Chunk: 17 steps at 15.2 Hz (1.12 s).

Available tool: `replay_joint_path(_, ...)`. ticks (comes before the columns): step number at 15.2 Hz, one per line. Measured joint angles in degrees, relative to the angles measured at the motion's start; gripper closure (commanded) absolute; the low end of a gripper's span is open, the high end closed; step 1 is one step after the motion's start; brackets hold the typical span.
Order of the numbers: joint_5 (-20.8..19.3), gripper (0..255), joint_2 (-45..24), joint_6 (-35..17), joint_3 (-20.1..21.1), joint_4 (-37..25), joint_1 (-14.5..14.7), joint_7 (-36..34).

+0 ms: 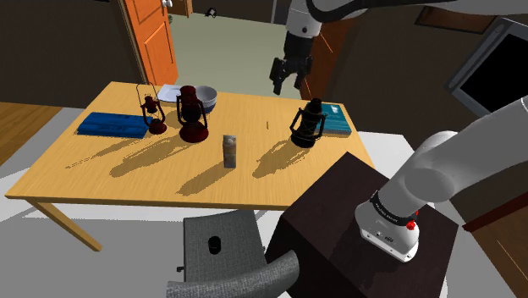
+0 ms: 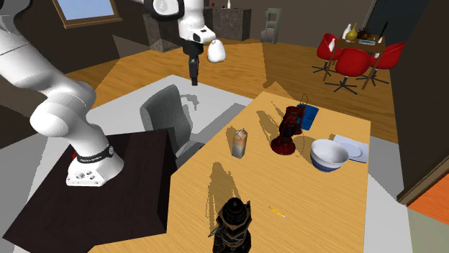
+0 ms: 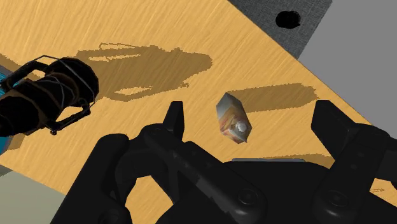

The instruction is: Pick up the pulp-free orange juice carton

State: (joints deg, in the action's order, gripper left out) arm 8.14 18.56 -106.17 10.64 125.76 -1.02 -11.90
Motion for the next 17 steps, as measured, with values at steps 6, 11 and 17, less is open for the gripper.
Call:
replay_joint_path(6,-1.5,0,-14.3,-4.2,1.9,-6.6,-0.4,-6.9)
replay_joint_path(11,-3.3,0,-26.2,-6.0,1.8,-13.9,-0.5,-11.5)
replay_joint_path(17,-4.8,0,-40.4,-5.9,1.0,-24.7,0.8,-17.3)
